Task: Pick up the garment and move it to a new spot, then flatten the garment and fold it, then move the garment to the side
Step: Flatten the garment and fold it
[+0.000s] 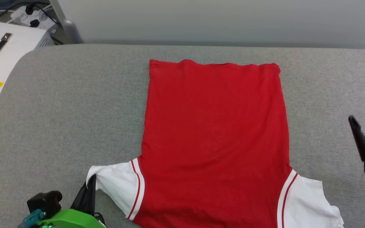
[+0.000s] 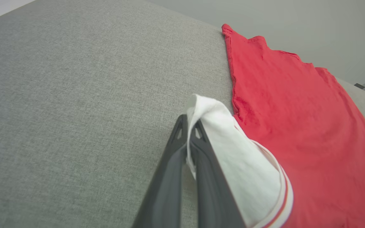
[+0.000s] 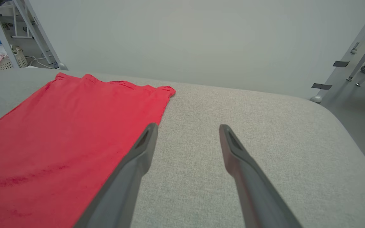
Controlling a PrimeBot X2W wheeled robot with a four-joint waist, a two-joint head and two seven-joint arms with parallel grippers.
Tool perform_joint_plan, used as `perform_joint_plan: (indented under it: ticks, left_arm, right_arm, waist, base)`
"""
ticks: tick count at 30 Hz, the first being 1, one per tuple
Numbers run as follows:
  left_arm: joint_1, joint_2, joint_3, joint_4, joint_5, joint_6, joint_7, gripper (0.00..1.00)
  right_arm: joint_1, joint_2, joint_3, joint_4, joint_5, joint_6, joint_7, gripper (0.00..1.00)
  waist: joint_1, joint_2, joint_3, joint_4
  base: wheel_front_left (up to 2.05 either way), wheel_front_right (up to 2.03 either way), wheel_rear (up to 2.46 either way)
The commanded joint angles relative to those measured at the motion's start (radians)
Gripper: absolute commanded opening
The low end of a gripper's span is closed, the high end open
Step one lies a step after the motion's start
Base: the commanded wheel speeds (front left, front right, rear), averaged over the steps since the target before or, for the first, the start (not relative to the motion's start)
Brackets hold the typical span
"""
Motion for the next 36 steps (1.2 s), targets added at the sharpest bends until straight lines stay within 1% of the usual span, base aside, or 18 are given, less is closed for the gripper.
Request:
perform_joint_plan:
  ticks: [1, 5, 10, 14, 15, 16, 19, 22, 26, 29, 31, 36]
  left_arm:
    - [-0.032, -0.006, 0.0, -0.012, 0.022, -0.004, -0.006, 0.0]
    - [-0.079, -0.027, -0.004, -0.035, 0.05, -0.01, -0.006, 0.0]
    - [-0.132, -0.068, 0.002, -0.056, 0.088, -0.023, -0.006, 0.0]
    - [-0.162, -0.1, 0.01, -0.067, 0.116, -0.042, -0.006, 0.0]
    - [-0.177, -0.115, 0.015, -0.067, 0.128, -0.054, -0.006, 0.0]
    - [-0.186, -0.123, 0.017, -0.067, 0.135, -0.061, -0.006, 0.0]
    - [-0.212, -0.149, 0.022, -0.061, 0.153, -0.083, -0.006, 0.0]
    - [-0.236, -0.173, 0.024, -0.051, 0.17, -0.105, -0.006, 0.0]
    - [-0.265, -0.203, 0.034, -0.038, 0.191, -0.133, -0.006, 0.0]
    - [-0.282, -0.222, 0.045, -0.029, 0.206, -0.151, -0.006, 0.0]
    - [-0.289, -0.233, 0.057, -0.023, 0.217, -0.161, -0.006, 0.0]
    - [-0.296, -0.259, 0.076, 0.002, 0.239, -0.184, -0.006, 0.0]
  right_arm:
    - [-0.067, -0.012, -0.001, -0.015, -0.007, -0.001, 0.02, 1.0]
    - [-0.25, -0.032, 0.017, -0.023, -0.015, -0.001, 0.1, 1.0]
    - [-0.496, -0.08, 0.066, 0.063, -0.005, -0.001, 0.248, 1.0]
    - [-0.659, -0.114, 0.13, 0.176, 0.034, -0.001, 0.451, 1.0]
    - [-0.733, -0.135, 0.169, 0.229, 0.046, -0.001, 0.562, 1.0]
    - [-0.771, -0.141, 0.184, 0.255, 0.053, -0.001, 0.622, 1.0]
    - [-0.859, -0.148, 0.22, 0.313, 0.069, -0.001, 0.771, 1.0]
    - [-0.92, -0.153, 0.242, 0.361, 0.082, -0.001, 0.88, 1.0]
    - [-0.982, -0.159, 0.255, 0.425, 0.054, -0.001, 0.964, 1.0]
    - [-1.009, -0.14, 0.239, 0.471, 0.039, -0.001, 0.97, 1.0]
    - [-1.011, -0.134, 0.25, 0.499, 0.011, -0.001, 0.967, 1.0]
    - [-0.957, -0.105, 0.282, 0.573, -0.005, -0.001, 0.974, 1.0]
  waist:
    - [0.0001, -0.0001, 0.058, 0.034]
    - [0.0001, -0.0001, 0.126, 0.075]
    - [0.0001, -0.0001, 0.206, 0.126]
    - [0.0001, -0.0001, 0.264, 0.161]
    - [0.0001, -0.0001, 0.294, 0.177]
    - [0.0001, -0.0001, 0.312, 0.185]
    - [0.0001, -0.0001, 0.357, 0.208]
    - [0.0001, -0.0001, 0.396, 0.228]
    - [0.0001, -0.0001, 0.442, 0.254]
    - [0.0001, -0.0001, 0.469, 0.271]
    - [0.0001, -0.0001, 0.482, 0.275]
    - [0.0001, -0.0001, 0.489, 0.278]
  base:
    - [0.0, 0.0, 0.0]
    - [0.0, 0.0, 0.0]
    - [0.0, 0.0, 0.0]
    - [0.0, 0.0, 0.0]
    - [0.0, 0.0, 0.0]
    - [0.0, 0.0, 0.0]
    - [0.0, 0.0, 0.0]
    - [0.0, 0.0, 0.0]
    - [0.0, 0.0, 0.0]
    - [0.0, 0.0, 0.0]
    - [0.0, 0.0, 0.0]
    - [0.0, 0.0, 0.0]
